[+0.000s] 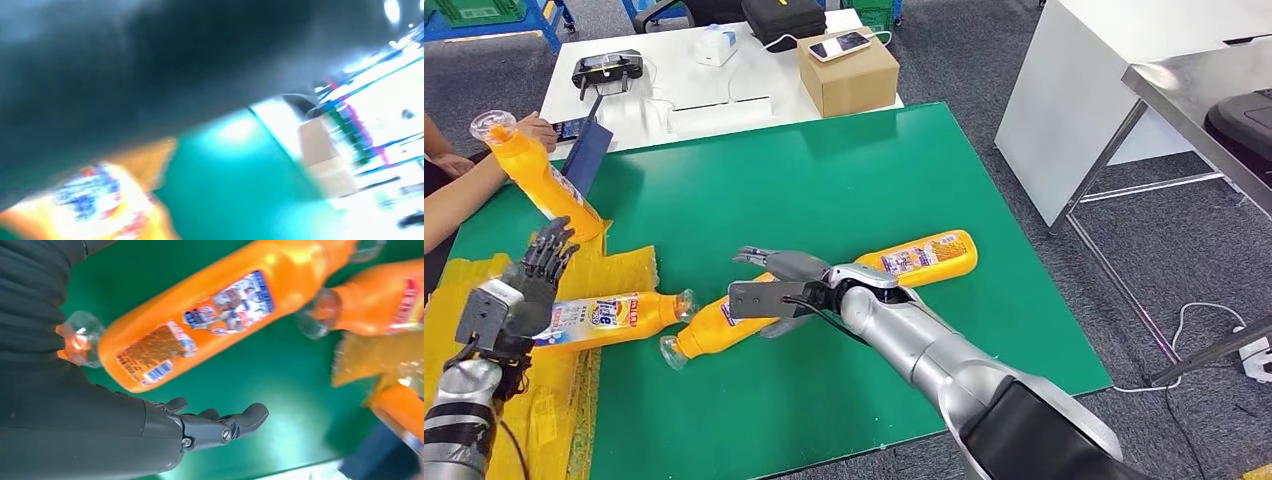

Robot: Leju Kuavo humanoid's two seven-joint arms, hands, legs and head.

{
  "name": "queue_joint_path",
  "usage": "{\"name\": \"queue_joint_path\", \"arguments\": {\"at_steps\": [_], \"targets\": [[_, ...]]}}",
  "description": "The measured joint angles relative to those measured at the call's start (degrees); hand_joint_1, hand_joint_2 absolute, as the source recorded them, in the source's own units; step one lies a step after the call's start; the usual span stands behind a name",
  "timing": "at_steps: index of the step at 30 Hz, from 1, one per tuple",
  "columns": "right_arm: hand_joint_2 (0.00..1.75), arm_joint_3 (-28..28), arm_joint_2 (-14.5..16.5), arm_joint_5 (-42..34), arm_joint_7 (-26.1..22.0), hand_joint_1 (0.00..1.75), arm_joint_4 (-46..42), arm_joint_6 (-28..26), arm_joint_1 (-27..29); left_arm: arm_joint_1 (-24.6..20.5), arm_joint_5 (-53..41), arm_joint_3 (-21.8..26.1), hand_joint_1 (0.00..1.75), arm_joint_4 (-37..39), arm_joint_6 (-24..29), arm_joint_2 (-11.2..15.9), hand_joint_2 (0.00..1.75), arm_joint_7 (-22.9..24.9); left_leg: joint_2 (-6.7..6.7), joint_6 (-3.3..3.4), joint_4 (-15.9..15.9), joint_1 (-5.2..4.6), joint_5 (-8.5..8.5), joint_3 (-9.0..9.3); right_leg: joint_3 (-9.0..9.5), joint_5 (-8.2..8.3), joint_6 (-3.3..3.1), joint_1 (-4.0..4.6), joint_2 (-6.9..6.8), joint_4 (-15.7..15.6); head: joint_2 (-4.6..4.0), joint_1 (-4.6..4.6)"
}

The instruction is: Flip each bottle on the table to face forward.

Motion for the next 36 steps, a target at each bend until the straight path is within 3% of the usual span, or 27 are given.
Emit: {"name": "queue_joint_path", "arguments": {"at_steps": [10,16,24,36], "targets": [[1.75,2.5,0.1,1.8,1.5,0.00,4.2,1.4,-1.4,-1.8,2.7,6.1,0.00,-3.5,-3.2,-6.2,0.00,-0.1,0.08,0.00,0.0,0.00,-0.01,-0.17,-0.23,0.00,0.01,0.02,0.03,0.0,0.00,-0.01],[1.75,5.5,0.4,7.5,4.6,0.00,5.9,-3.0,-2.1,-2.3,3.3,6.1,0.00,-4.5,-4.3,-8.6,0.00,-0.1,0.09,0.00,0.0,0.00,-0.01,-0.19,-0.24,0.01,0.01,0.02,0.03,0.0,0.00,0.00],[1.75,10.9,1.4,16.9,10.8,0.00,7.5,-14.0,-2.0,-0.8,3.9,6.2,0.00,-7.4,-4.7,-10.9,0.00,-0.1,0.09,0.00,0.0,0.00,-0.02,-0.25,-0.29,0.00,0.01,0.03,0.03,0.0,0.00,-0.01],[1.75,13.8,2.0,19.5,12.0,0.00,9.0,-16.2,-2.0,0.7,3.9,6.8,0.00,-9.8,-5.2,-12.4,0.00,-0.1,0.08,0.00,0.0,0.00,-0.01,-0.28,-0.31,0.00,0.01,0.03,0.03,0.0,0.00,-0.02]]}}
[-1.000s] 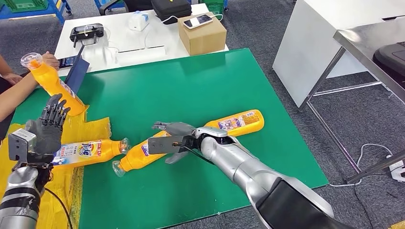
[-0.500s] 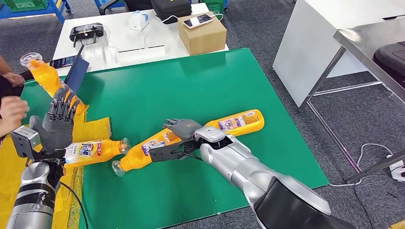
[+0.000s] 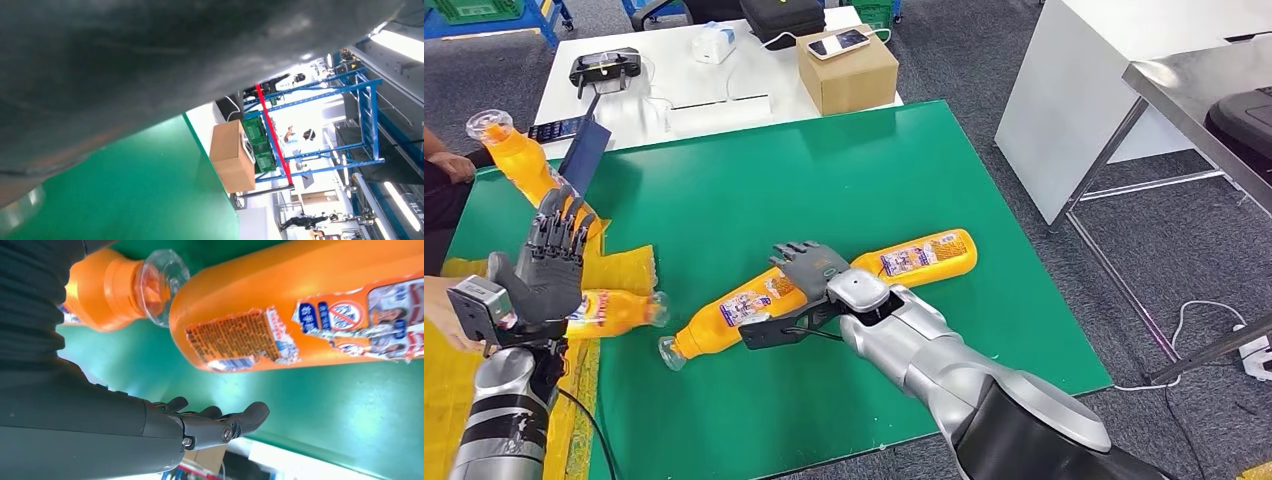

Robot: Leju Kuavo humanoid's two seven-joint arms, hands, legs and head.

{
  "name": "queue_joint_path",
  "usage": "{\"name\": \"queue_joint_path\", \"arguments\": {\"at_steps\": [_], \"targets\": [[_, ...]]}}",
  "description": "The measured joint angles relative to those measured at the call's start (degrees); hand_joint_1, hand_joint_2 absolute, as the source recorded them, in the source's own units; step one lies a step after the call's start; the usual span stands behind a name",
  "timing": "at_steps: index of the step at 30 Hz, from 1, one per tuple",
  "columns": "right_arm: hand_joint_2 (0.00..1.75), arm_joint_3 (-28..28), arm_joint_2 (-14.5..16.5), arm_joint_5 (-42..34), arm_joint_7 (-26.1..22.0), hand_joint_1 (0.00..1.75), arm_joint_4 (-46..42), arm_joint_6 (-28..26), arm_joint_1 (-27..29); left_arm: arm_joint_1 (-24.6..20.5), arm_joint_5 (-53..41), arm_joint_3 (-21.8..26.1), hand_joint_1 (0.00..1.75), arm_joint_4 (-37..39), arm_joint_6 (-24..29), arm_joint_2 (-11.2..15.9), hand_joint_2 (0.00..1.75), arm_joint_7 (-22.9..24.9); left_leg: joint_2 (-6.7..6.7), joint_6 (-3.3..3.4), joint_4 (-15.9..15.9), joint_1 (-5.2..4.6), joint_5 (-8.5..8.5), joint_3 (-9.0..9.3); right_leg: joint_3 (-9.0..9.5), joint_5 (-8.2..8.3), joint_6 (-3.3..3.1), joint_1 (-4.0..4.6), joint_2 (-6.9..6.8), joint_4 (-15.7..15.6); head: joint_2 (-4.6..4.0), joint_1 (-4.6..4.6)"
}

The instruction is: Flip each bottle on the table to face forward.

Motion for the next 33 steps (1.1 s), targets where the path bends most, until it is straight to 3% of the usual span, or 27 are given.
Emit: {"name": "queue_joint_path", "arguments": {"at_steps": [28,32,33], "targets": [[1.75,-2.0,0.1,6.9,3.4,0.00,2.7,2.5,2.0,0.7,3.0,-3.1,0.00,-0.6,-3.4,-3.1,0.00,0.0,0.00,0.00,0.0,-0.01,0.00,0.00,-0.03,0.00,0.00,-0.01,0.00,0.0,0.00,-0.01],[1.75,-2.0,-0.5,7.6,3.9,1.75,3.2,3.2,2.0,1.5,3.3,-3.9,0.00,-1.2,-3.8,-3.4,0.00,0.0,-0.02,0.00,0.0,-0.01,0.00,0.02,-0.01,0.00,0.00,-0.01,-0.02,0.0,0.00,-0.01],[1.75,-2.0,-0.6,7.7,4.0,1.75,3.2,3.4,2.0,1.6,3.3,-4.1,0.00,-1.3,-3.7,-3.5,0.00,0.0,-0.02,0.00,0.0,-0.01,0.00,0.02,0.01,0.00,0.00,-0.01,-0.02,0.0,0.00,-0.01]]}}
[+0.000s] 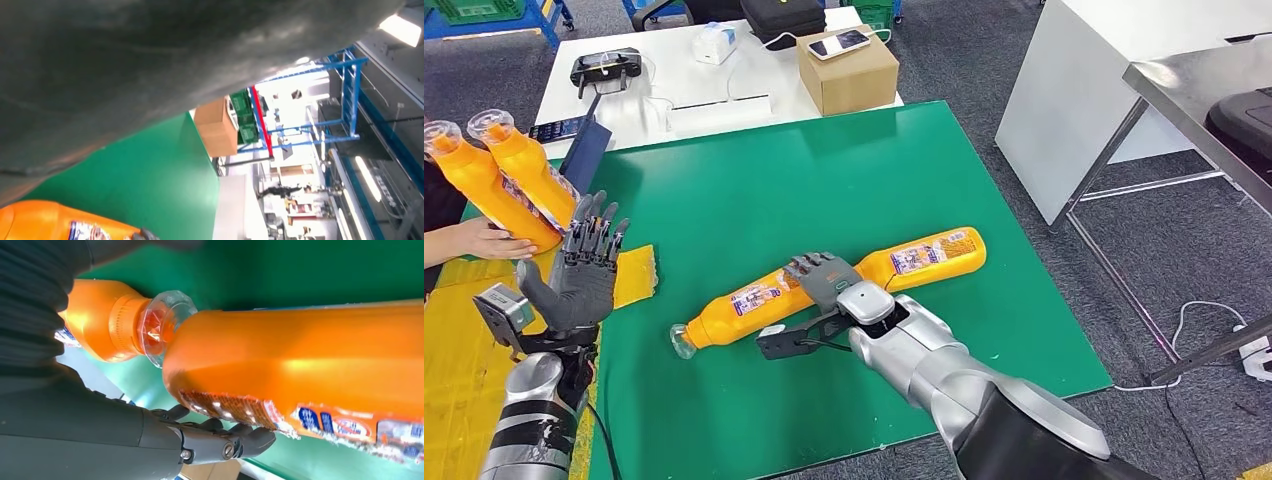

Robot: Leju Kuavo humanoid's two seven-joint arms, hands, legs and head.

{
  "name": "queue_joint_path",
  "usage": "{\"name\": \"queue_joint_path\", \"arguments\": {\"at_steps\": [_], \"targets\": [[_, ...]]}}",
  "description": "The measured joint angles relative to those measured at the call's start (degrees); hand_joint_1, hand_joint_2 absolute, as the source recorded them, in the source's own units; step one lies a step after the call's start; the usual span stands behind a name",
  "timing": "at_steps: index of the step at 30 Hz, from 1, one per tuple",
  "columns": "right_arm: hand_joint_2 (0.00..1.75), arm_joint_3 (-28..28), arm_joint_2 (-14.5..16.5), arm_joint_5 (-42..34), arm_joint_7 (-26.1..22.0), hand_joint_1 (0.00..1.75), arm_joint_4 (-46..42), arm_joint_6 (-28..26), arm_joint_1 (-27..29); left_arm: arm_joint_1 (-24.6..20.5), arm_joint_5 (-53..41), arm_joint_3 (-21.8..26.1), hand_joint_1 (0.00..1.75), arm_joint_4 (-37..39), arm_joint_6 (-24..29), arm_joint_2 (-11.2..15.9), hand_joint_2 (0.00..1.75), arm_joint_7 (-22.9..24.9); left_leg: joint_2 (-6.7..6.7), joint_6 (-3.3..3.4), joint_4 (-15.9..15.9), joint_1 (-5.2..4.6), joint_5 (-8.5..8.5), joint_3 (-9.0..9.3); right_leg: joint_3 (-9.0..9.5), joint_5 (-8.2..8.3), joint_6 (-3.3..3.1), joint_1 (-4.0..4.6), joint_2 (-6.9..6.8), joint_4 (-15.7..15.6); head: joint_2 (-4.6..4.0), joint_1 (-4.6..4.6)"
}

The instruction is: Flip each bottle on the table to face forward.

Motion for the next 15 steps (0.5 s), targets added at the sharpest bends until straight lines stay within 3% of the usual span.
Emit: {"name": "queue_joint_path", "arguments": {"at_steps": [15], "targets": [[1.75,-0.3,0.9,2.0,-2.8,1.75,0.0,-0.2,-2.1,1.9,2.1,-0.8,0.00,-1.4,0.2,-0.1,0.00,0.0,0.06,0.00,0.0,0.02,-0.01,0.30,0.28,-0.02,-0.03,0.01,0.04,0.0,0.00,0.01]]}}
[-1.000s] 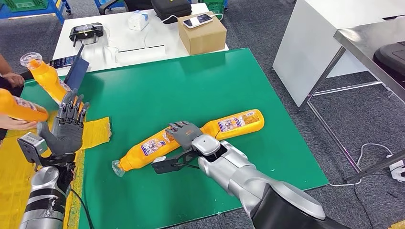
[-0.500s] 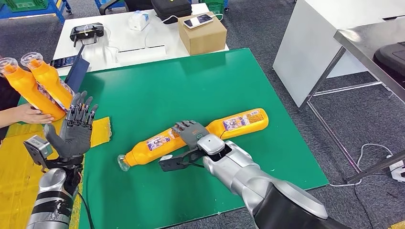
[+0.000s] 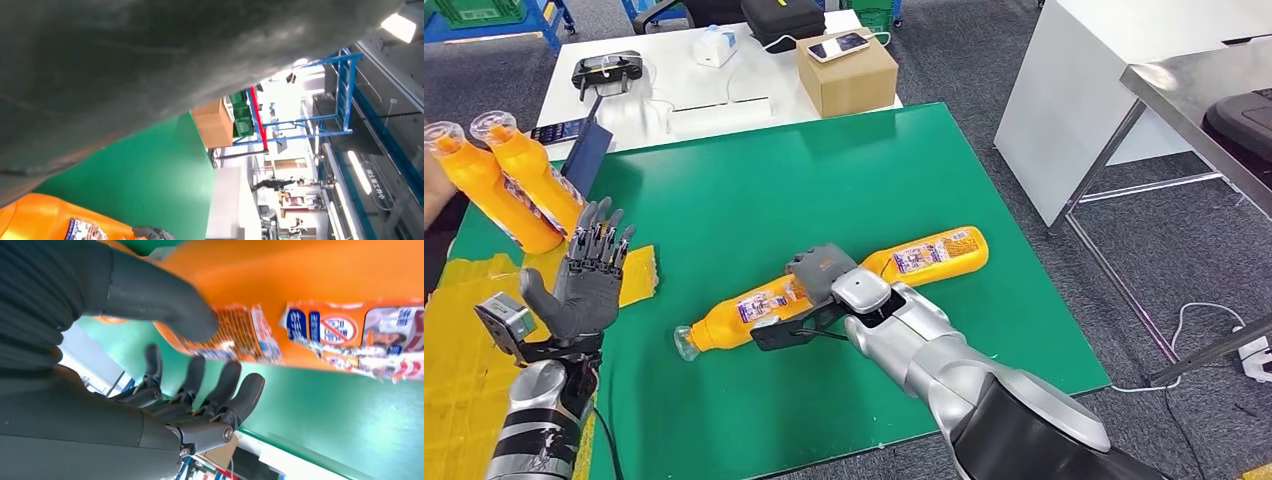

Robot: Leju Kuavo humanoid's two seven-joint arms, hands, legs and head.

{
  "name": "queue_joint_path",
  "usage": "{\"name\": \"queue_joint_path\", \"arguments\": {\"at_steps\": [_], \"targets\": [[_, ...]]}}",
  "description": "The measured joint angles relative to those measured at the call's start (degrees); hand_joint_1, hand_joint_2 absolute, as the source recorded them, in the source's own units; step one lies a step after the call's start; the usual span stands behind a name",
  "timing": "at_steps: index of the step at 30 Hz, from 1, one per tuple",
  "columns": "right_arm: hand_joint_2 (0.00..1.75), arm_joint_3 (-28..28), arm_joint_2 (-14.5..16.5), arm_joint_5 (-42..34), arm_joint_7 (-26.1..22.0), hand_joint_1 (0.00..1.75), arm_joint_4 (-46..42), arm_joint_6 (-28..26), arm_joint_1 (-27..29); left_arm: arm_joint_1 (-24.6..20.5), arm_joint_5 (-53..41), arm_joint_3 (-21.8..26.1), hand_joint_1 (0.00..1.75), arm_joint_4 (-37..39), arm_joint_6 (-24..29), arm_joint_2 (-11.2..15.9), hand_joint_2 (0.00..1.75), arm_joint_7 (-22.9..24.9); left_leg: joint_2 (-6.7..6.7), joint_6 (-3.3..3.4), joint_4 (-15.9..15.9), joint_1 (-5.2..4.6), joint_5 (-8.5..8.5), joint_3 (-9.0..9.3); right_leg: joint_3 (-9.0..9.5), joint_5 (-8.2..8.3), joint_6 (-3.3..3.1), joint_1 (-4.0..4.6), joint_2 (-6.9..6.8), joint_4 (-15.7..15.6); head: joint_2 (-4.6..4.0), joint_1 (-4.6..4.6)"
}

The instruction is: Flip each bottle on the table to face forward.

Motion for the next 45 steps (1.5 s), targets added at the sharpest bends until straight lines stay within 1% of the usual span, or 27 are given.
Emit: {"name": "queue_joint_path", "arguments": {"at_steps": [11,15,20,23,26,29,31,33,36,38,41,43,45], "targets": [[1.75,0.0,0.3,0.3,-0.2,1.75,0.0,0.0,0.1,0.2,-0.1,0.0,0.00,-0.2,0.0,0.0,0.00,0.0,-0.01,0.00,0.0,-0.01,0.00,0.01,0.02,0.01,0.01,-0.01,0.00,0.0,0.00,-0.01],[1.75,0.0,0.4,1.6,-0.5,0.00,0.0,0.1,0.4,0.3,-0.4,0.0,0.00,-0.7,0.1,-0.4,0.00,0.0,0.01,0.00,0.0,-0.01,0.00,0.01,0.01,0.00,0.01,0.00,0.01,0.0,0.00,0.00],[1.75,0.0,0.8,3.2,0.9,0.00,0.0,0.0,0.8,0.6,-0.3,0.0,0.00,-1.9,0.3,-0.9,0.00,0.0,0.06,0.00,0.0,0.00,-0.01,0.06,0.04,0.00,0.00,0.00,0.07,0.0,0.00,-0.02],[1.75,0.0,1.0,3.4,0.9,0.00,-0.1,-1.2,0.6,1.1,-0.2,0.0,0.00,-2.7,0.3,-1.0,0.00,0.0,0.05,0.00,0.0,0.01,0.00,0.08,0.06,0.05,-0.09,0.00,0.06,0.0,0.00,-0.01],[1.75,-0.8,1.1,2.0,-1.2,0.00,-0.7,-4.3,0.1,2.0,-0.2,0.5,0.00,-3.8,0.3,-0.9,0.00,0.0,0.06,-0.02,0.0,0.01,0.04,0.05,0.04,0.12,-0.13,0.00,0.07,0.0,0.00,0.00],[1.75,-2.7,1.1,-0.6,-4.5,0.00,-3.1,-9.4,-0.5,3.7,-0.1,1.4,0.00,-5.2,0.1,-0.9,0.00,0.0,0.08,-0.03,0.0,0.00,0.10,-0.03,-0.05,0.18,-0.09,0.00,0.09,0.0,0.00,0.01],[1.75,-4.7,1.0,-2.6,-6.7,0.00,-6.1,-12.3,-1.3,5.0,0.0,2.3,0.00,-6.3,-0.2,-1.0,0.00,0.0,0.08,-0.04,0.0,0.00,0.13,-0.09,-0.12,0.19,-0.08,0.01,0.09,0.0,0.00,-0.01],[1.75,-7.4,0.7,-3.9,-8.1,0.00,-10.9,-13.5,-2.1,6.5,0.0,3.1,0.00,-7.6,-0.3,-1.0,0.00,0.0,0.07,-0.04,0.0,0.01,0.13,-0.15,-0.18,0.19,-0.08,0.03,0.09,0.0,0.00,-0.02],[1.75,-12.3,-0.9,-5.9,-9.4,0.00,-22.0,-12.1,-2.3,8.6,0.0,4.5,0.00,-9.6,-0.5,-1.1,0.00,0.0,0.05,-0.04,0.0,0.01,0.13,-0.31,-0.33,0.18,-0.08,0.04,0.07,0.0,0.00,0.00],[1.75,-15.8,-2.4,-8.8,-10.0,0.00,-30.2,-9.4,-2.2,9.9,0.0,5.5,0.00,-10.7,-0.7,-1.2,0.00,0.0,0.02,-0.04,0.0,0.00,0.13,-0.41,-0.41,0.17,-0.08,0.03,0.05,0.0,0.00,0.00],[1.75,-20.5,-4.5,-13.1,-10.1,0.00,-40.2,-4.8,-2.2,11.4,0.2,6.7,0.00,-12.0,-0.9,-1.3,0.00,0.0,-0.01,-0.03,0.0,-0.02,0.11,-0.47,-0.43,0.17,-0.07,0.01,0.03,0.0,0.00,0.02],[1.75,-22.6,-5.5,-14.6,-9.9,0.00,-44.0,-2.0,-2.3,12.0,0.3,7.4,0.00,-12.6,-1.1,-1.3,0.00,0.0,-0.01,-0.02,0.0,-0.03,0.10,-0.49,-0.44,0.17,-0.07,0.01,0.03,0.0,0.00,0.01],[1.75,-23.5,-6.1,-15.0,-10.1,0.00,-44.8,0.1,-2.4,12.2,0.3,7.9,0.00,-13.0,-1.4,-1.3,0.00,0.0,0.00,-0.02,0.0,-0.03,0.10,-0.49,-0.44,0.17,-0.07,0.01,0.03,0.0,0.00,0.00]]}}
